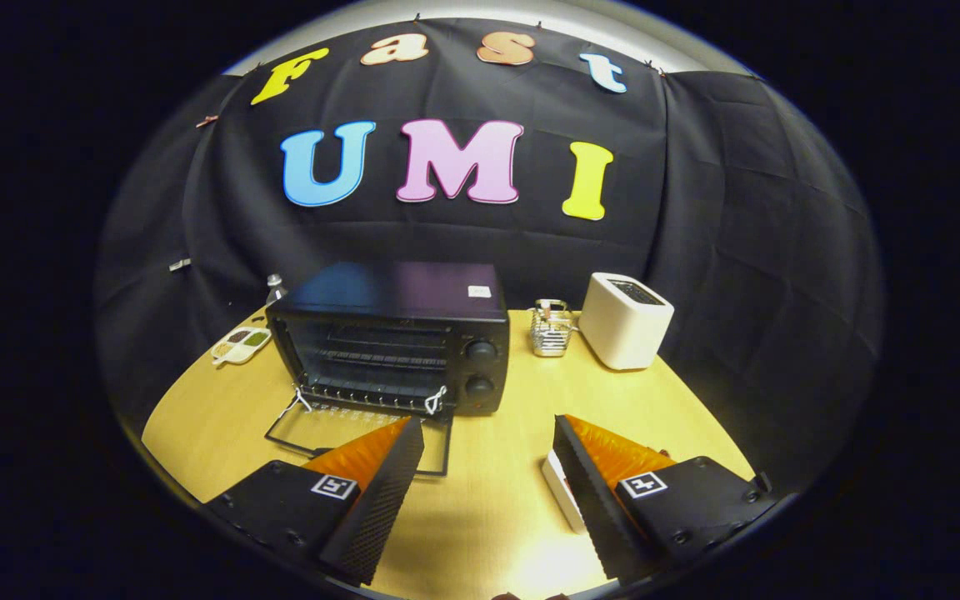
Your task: Open the toaster oven, put the food inside, and close the toaster oven door.
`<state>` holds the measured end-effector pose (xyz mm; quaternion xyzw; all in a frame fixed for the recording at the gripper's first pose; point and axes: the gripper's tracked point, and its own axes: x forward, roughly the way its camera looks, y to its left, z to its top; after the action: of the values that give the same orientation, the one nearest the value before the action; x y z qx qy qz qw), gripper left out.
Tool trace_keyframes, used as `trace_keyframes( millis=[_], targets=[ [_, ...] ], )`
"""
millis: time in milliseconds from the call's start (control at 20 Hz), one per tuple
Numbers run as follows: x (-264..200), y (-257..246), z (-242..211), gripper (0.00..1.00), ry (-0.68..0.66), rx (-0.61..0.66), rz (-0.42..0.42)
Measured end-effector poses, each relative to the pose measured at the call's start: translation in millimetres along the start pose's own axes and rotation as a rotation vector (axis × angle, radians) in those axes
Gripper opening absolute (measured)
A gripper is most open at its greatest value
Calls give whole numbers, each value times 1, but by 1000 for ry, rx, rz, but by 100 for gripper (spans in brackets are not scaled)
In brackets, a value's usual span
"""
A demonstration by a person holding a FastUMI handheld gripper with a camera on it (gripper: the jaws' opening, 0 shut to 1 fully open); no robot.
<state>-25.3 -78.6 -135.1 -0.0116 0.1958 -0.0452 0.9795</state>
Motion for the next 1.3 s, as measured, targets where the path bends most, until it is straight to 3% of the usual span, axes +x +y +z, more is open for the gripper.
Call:
trace_keyframes(
  millis=[300,550,1000,1300],
  targets=[
    [18,-49,42,98,-52,32,27],
    [40,-111,49,98,-40,28,43],
    [77,-183,-10,97,139,149,143],
    [85,-189,-77,98,384,275,311]
  ],
)
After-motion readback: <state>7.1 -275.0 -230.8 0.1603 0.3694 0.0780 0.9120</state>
